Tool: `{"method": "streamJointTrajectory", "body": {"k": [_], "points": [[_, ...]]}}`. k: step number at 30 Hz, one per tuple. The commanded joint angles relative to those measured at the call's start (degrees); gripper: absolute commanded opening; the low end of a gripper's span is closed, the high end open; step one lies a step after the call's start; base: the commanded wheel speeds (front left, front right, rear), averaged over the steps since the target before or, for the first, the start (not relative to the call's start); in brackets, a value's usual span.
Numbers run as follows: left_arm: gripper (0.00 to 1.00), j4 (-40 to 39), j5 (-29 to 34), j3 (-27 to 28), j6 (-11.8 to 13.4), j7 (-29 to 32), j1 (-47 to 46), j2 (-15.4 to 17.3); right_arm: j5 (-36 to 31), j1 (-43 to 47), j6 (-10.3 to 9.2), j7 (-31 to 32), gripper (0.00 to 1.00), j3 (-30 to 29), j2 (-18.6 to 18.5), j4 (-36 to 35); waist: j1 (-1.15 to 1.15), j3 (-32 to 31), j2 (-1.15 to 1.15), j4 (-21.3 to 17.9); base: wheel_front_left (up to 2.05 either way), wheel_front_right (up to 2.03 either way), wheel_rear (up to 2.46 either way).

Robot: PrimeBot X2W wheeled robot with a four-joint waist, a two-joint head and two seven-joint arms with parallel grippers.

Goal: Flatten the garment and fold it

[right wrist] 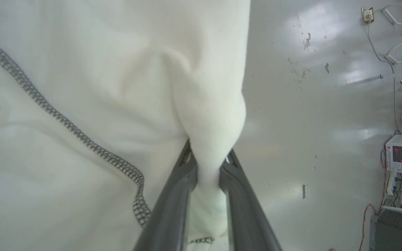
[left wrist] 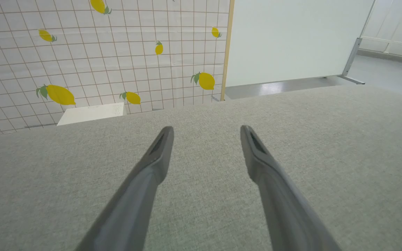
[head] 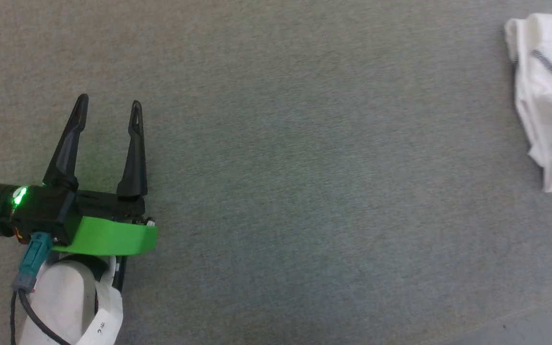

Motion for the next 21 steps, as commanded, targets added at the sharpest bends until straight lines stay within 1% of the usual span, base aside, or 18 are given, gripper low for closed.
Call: {"method": "streamJointTrajectory", "body": {"k": [1,2,5,8,9,12,15,20,21], "points": [[1.00,-0.34,0.14,0.14,0.26,0.12,-1.07,0.51,-1.85,-1.24,-0.11,-0.17,0.51,-2.13,0.39,1.36,-0.01,4.06,-0.01,4.28,0.00,0.00,0.00],[1.00,-0.40,0.11,0.19,0.36,0.08,-1.00,0.57,-3.29,-1.34,-0.11,-0.02,1.00,-3.75,0.94,2.29,-0.01,4.12,-0.01,4.50,0.00,0.00,0.00],[1.00,-0.36,-0.02,0.23,0.55,-0.10,-0.70,0.65,-7.16,-1.17,-0.11,0.08,1.00,-8.11,2.27,3.80,-0.01,3.86,-0.01,4.90,0.00,0.00,0.00],[1.00,0.41,-0.27,0.20,0.76,-0.59,-0.37,0.54,-10.73,-1.07,-0.11,-0.59,1.00,-13.08,4.16,4.78,-0.01,2.26,-0.01,5.20,0.00,0.00,0.00],[1.00,0.61,-0.43,0.17,0.84,-0.81,-0.35,0.36,-11.33,-1.30,-0.11,-1.65,1.00,-14.55,4.54,4.64,-0.01,1.75,-0.01,5.36,0.00,0.00,0.00],[1.00,2.04,-0.96,0.14,1.22,-1.82,-0.19,-0.25,-11.70,-3.06,-0.11,-7.62,1.00,-18.04,6.53,2.35,-0.01,-1.56,-0.01,6.06,0.00,0.00,0.00],[1.00,3.50,-1.67,0.65,1.90,-2.73,0.36,-0.88,-9.95,-5.10,-0.11,-13.11,1.00,-17.47,8.34,-2.46,-0.01,-5.54,-0.01,6.61,0.00,0.00,0.00],[1.00,5.56,-3.10,1.85,2.88,-4.06,1.61,-1.91,-5.09,-5.54,-0.11,-18.79,1.00,-12.08,10.37,-11.77,-0.01,-12.68,-0.01,8.02,0.00,0.00,0.00],[1.00,6.12,-3.44,2.06,3.07,-4.28,1.88,-2.21,-3.91,-5.08,-0.11,-20.18,1.00,-11.42,11.32,-13.91,-0.01,-14.38,-0.01,8.59,0.00,0.00,0.00]]}}
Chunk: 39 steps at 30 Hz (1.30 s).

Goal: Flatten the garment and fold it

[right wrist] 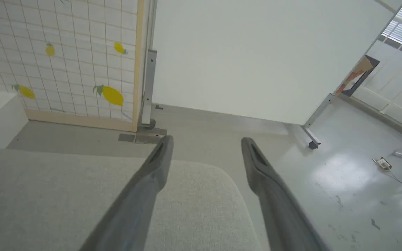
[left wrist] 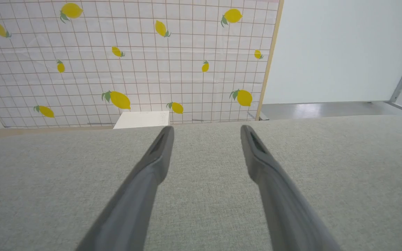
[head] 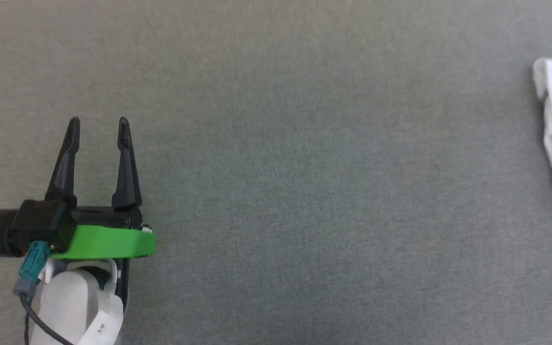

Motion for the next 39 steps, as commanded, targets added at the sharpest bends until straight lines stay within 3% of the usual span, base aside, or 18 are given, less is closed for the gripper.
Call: {"method": "streamJointTrajectory", "body": {"k": [1,10,16,20,26,39], "points": [[1.00,0.56,-0.45,0.41,0.56,-0.52,0.78,-0.37,1.35,0.91,-0.11,-1.80,1.00,0.95,1.35,-2.61,0.00,-8.70,0.00,2.26,0.00,0.00,0.00],[1.00,3.92,-1.81,2.23,2.67,-1.25,2.33,-1.82,2.40,14.12,-0.11,-15.38,1.00,0.65,16.03,-18.17,0.00,-17.71,0.00,6.46,0.00,0.00,0.00],[1.00,5.64,-1.94,1.50,2.85,-1.43,3.05,-2.45,-0.96,27.09,-0.11,-23.79,1.00,1.38,25.46,-20.93,0.00,-21.26,0.00,8.35,0.00,0.00,0.00],[1.00,7.10,-1.44,0.57,2.78,-1.52,3.39,-2.65,-2.59,34.17,-0.11,-27.24,1.00,1.24,27.08,-18.82,0.00,-22.59,0.00,9.36,0.00,0.00,0.00],[1.00,9.81,-0.93,-0.38,2.68,-1.60,4.62,-2.67,1.03,41.87,-0.11,-29.49,1.00,1.98,27.24,-15.14,0.00,-23.91,0.00,9.66,0.00,0.00,0.00],[1.00,16.39,-2.23,-2.26,2.40,-1.68,7.23,-4.04,0.82,47.99,-0.11,-30.00,1.00,2.36,27.26,-10.68,0.00,-25.00,0.00,10.03,0.00,0.00,0.00]]}}
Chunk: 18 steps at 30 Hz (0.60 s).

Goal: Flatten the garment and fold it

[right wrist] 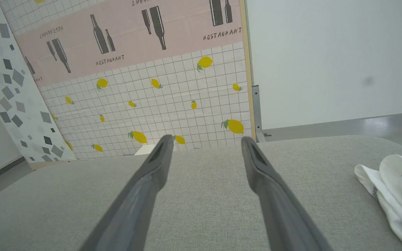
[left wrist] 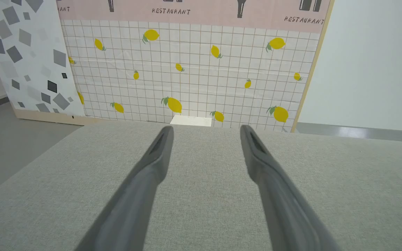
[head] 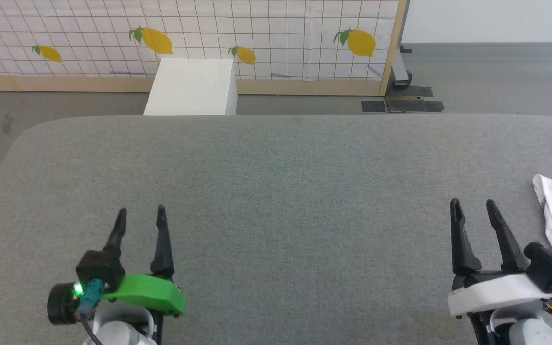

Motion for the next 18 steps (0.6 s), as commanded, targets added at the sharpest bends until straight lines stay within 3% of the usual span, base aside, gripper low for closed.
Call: {"method": "streamJointTrajectory", "body": {"k": [1,14,15,18], "points": [[1.00,0.74,-0.86,-0.28,-0.27,-0.41,0.70,-0.29,0.39,0.83,-0.09,-0.32,1.00,-0.12,0.03,0.28,0.00,-0.01,0.00,0.09,0.00,0.00,0.00],[1.00,3.81,-1.58,-0.79,-0.38,-0.44,0.09,-0.59,1.77,1.34,-0.09,-0.33,1.00,0.27,0.04,2.20,0.00,0.11,0.00,0.17,0.00,0.00,0.00],[0.00,3.65,-1.47,-0.76,-0.01,0.00,0.34,-0.35,1.34,0.79,0.00,0.00,0.00,0.23,0.00,2.15,0.00,0.11,0.00,0.17,0.00,0.00,0.00],[0.00,3.63,-1.45,-0.75,0.01,0.21,0.35,-0.35,1.25,0.78,0.00,0.05,0.00,0.22,0.00,2.13,0.00,0.11,0.00,0.18,0.00,0.00,0.00]]}}
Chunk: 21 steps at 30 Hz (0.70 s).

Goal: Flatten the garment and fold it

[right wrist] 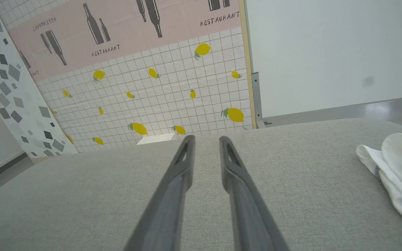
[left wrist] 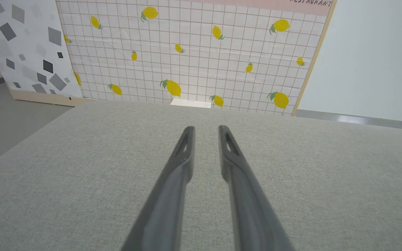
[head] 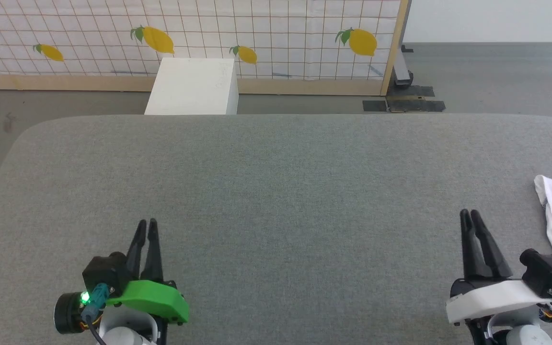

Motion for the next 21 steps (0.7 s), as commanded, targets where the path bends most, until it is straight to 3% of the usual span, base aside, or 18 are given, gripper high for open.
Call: {"method": "streamJointTrajectory", "body": {"k": [1,21], "points": [[0.00,-0.01,0.01,0.00,0.00,0.01,0.00,0.00,-0.01,0.00,0.00,0.01,0.00,-0.01,0.00,-0.01,0.00,0.00,0.00,0.00,0.00,0.00,0.00],[0.00,-2.30,2.07,0.61,-0.27,2.55,0.74,-0.38,-2.60,0.29,-0.02,2.59,0.00,0.53,0.01,-1.90,0.00,0.05,0.00,-0.08,0.00,0.00,0.00]]}}
